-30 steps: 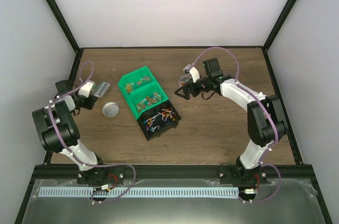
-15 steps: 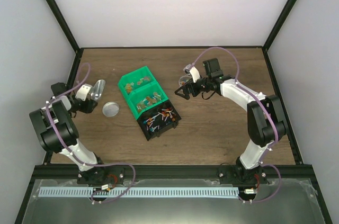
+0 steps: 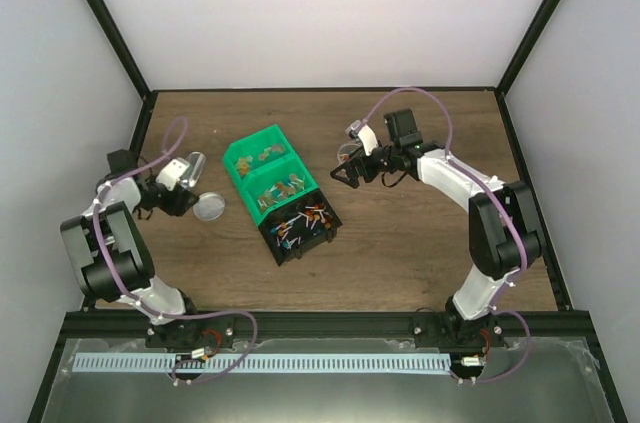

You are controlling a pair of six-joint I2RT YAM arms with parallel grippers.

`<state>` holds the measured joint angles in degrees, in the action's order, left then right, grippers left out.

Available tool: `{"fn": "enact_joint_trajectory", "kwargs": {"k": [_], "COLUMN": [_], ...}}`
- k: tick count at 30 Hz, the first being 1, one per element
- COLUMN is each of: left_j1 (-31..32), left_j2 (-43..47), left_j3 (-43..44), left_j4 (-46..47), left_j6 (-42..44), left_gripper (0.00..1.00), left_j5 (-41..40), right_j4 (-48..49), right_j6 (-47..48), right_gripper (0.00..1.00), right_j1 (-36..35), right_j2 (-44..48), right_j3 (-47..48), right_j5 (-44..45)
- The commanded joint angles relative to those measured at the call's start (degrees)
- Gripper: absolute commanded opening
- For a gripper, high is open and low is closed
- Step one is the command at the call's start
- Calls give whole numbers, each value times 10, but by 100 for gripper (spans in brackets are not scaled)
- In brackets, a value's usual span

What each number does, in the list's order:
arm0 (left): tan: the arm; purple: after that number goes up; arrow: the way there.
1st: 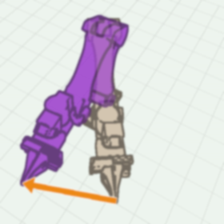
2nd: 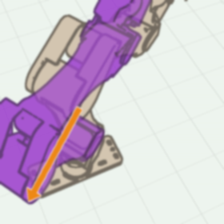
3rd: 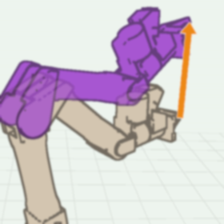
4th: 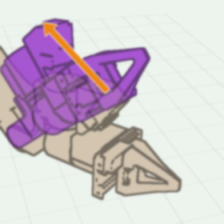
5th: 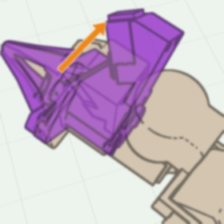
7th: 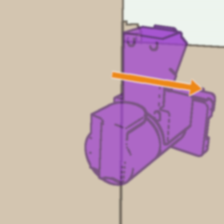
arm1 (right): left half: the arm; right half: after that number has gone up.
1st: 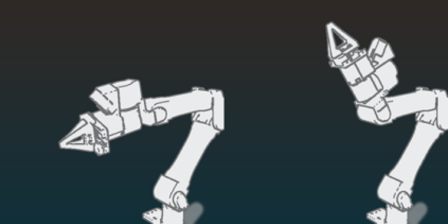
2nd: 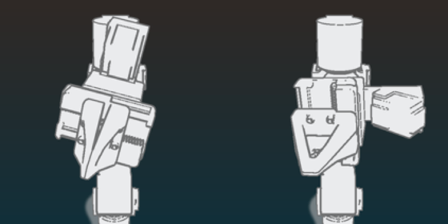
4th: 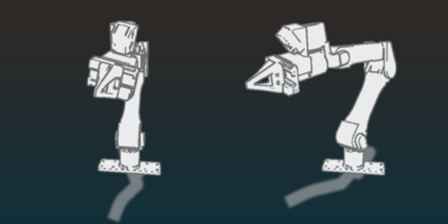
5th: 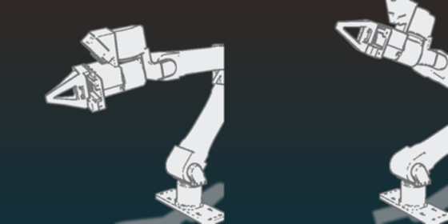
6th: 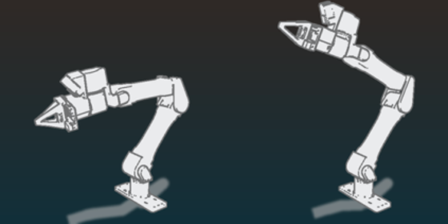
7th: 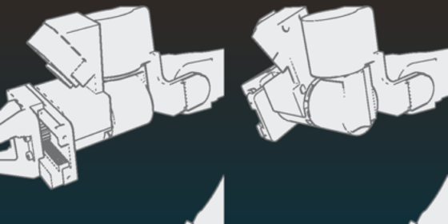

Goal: Pack the candies

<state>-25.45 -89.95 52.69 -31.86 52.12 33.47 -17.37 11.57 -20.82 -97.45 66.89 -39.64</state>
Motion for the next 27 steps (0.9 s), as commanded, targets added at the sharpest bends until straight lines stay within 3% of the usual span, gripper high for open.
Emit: {"fn": "enact_joint_trajectory", "kwargs": {"k": [1,8,18,27], "left_j1": [49,120,152,162], "left_j2": [12,12,-2,-2], "left_j3": [-17,-43,-64,-77], "left_j4": [-64,-39,-23,1], "left_j6": [77,77,84,60], "left_gripper": [63,58,51,33], "left_j5": [14,-54,-116,-135], "right_j4": [0,-37,-97,-301], "right_j6": [23,42,138,342], "right_gripper": [100,99,97,96], "right_j1": [-5,-5,-5,-9], "right_j2": [23,21,64,121], "right_j3": [14,20,-41,-62], "right_j5": [-9,-35,-64,-87]}}
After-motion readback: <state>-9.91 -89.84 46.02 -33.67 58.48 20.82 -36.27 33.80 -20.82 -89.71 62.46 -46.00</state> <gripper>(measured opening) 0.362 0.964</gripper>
